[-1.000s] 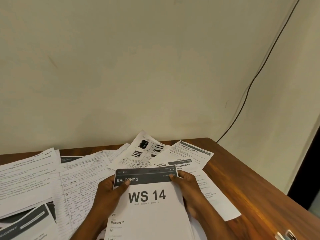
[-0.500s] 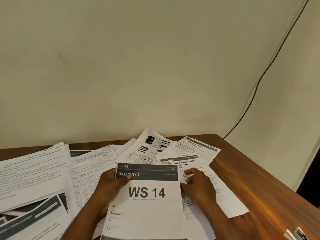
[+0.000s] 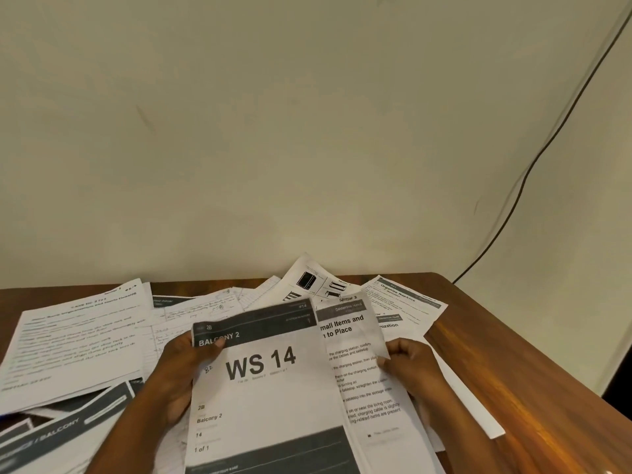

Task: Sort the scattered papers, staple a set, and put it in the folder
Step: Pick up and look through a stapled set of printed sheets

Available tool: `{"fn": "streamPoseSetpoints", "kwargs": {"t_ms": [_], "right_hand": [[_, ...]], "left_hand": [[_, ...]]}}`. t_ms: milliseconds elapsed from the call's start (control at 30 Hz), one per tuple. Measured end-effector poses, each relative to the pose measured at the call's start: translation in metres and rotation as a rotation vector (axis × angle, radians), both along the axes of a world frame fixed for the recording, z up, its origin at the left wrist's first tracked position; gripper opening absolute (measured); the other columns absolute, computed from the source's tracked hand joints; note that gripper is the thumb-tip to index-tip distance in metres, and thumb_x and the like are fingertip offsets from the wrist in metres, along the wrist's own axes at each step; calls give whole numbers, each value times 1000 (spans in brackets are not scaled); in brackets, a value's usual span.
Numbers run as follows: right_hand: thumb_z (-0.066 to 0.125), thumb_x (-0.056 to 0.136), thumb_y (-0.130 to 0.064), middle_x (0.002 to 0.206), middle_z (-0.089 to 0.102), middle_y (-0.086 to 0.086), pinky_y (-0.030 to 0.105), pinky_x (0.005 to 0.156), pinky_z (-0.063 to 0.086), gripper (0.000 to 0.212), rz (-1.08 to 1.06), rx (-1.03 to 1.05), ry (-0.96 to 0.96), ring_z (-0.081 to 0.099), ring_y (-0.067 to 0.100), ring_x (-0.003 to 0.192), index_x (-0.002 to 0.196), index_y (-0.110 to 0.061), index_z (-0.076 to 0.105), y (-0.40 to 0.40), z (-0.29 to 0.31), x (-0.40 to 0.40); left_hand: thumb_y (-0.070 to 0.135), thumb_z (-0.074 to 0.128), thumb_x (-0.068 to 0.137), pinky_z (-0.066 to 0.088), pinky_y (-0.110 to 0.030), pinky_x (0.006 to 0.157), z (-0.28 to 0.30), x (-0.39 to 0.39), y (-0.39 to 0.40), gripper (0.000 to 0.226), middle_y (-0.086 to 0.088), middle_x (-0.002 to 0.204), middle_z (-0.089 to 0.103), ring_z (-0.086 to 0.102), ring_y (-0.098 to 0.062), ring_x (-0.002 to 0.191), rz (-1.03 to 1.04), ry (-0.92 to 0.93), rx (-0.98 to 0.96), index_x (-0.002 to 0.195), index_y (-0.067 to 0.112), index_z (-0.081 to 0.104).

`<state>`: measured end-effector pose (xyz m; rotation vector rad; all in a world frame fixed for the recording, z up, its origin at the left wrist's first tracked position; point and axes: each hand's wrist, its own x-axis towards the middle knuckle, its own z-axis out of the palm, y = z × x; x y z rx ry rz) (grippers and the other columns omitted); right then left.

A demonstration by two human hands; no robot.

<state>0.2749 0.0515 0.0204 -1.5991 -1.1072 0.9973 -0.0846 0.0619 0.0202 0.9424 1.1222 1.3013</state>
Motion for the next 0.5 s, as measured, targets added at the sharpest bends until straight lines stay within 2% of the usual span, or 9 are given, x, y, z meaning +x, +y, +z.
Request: {"fn": "streamPoseSetpoints", "kwargs": {"t_ms": [167,333,500], "right_hand": [[64,95,8,94,81,13,56,86,63,17,59,-23,75,79,35,86,104,-3,73,-5,5,1],[56,90,17,94,80,18,63,87,60,27,87,-42,72,78,41,87,103,-1,73,-4,3,2],[58,89,12,92,81,10,54,81,64,28,32,-42,-8,79,33,81,102,-9,70,-1,2,-8]], "left_hand": [[14,71,91,49,-74,96,-1,0,0,35,-27,110,75,72,-54,98,-7,-12,18,125,11,64],[12,69,95,55,-68,91,-2,3,-1,29,-24,104,78,75,-50,92,1,50,29,123,9,63],[14,70,94,55,-69,92,-4,5,1,28,-21,106,78,76,-48,92,16,80,33,122,14,64]]}}
